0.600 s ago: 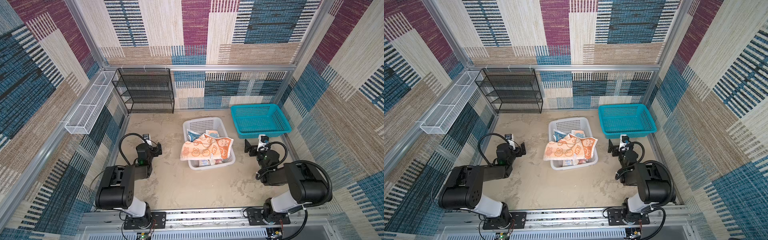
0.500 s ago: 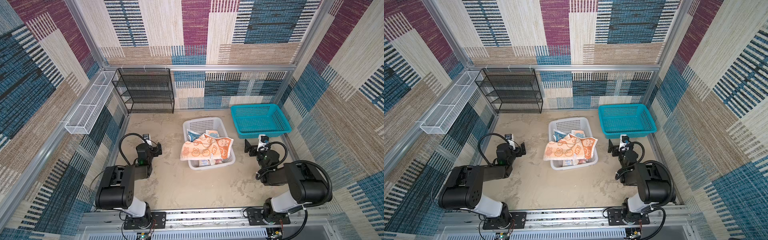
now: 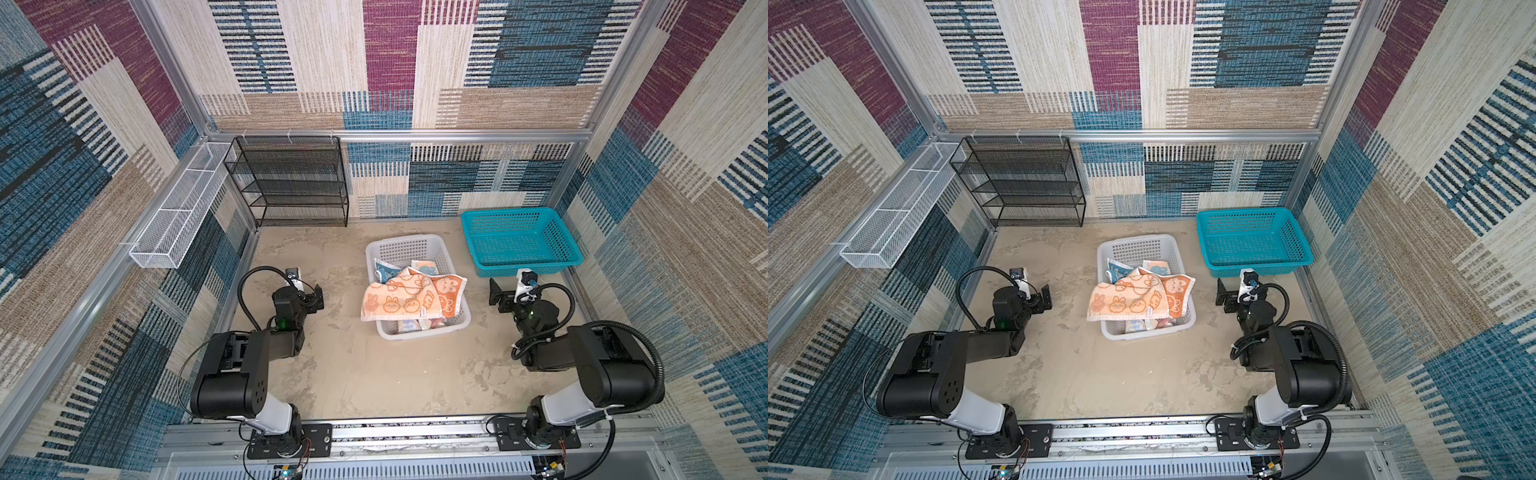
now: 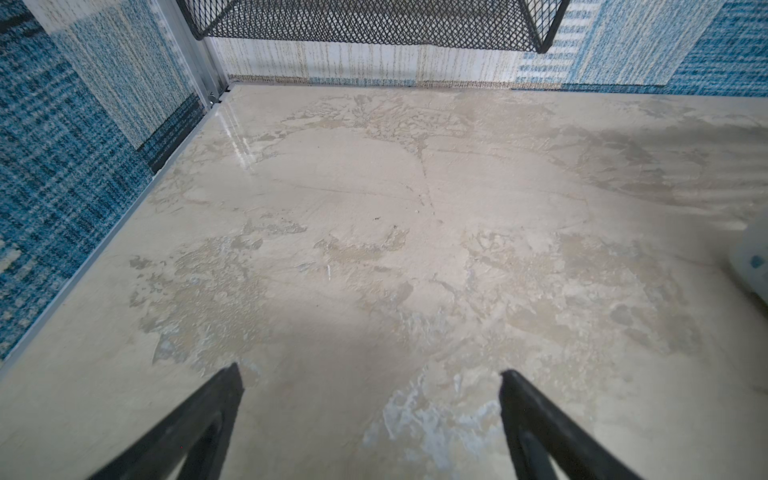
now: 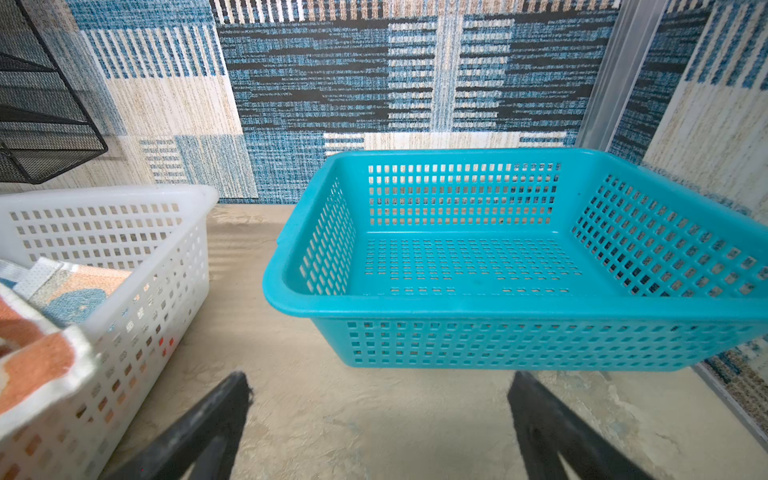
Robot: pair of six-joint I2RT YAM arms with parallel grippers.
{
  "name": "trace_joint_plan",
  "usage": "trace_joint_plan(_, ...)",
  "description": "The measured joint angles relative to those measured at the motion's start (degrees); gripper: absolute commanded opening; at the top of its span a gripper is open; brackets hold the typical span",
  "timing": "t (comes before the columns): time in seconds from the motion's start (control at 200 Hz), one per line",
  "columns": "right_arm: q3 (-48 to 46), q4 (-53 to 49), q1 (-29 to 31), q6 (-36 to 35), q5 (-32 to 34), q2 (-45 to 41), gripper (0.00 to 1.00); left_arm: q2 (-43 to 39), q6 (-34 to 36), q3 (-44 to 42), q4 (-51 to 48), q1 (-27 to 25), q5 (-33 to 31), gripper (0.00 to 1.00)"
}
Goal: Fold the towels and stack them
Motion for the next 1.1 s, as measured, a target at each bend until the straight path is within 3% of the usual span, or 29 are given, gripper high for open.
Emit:
trace_joint_plan(0.796, 0.0, 0.0, 0.0, 0.0, 0.0, 0.0, 0.99, -0.2, 0.0, 0.0, -0.1, 0.0, 0.0, 0.99)
trace_joint_plan(1.102, 0.4, -2.0, 0.0, 0.0, 0.9, -2.9, 0.99, -5.3, 0.0, 0.5, -3.8, -0.1, -0.9, 0.99)
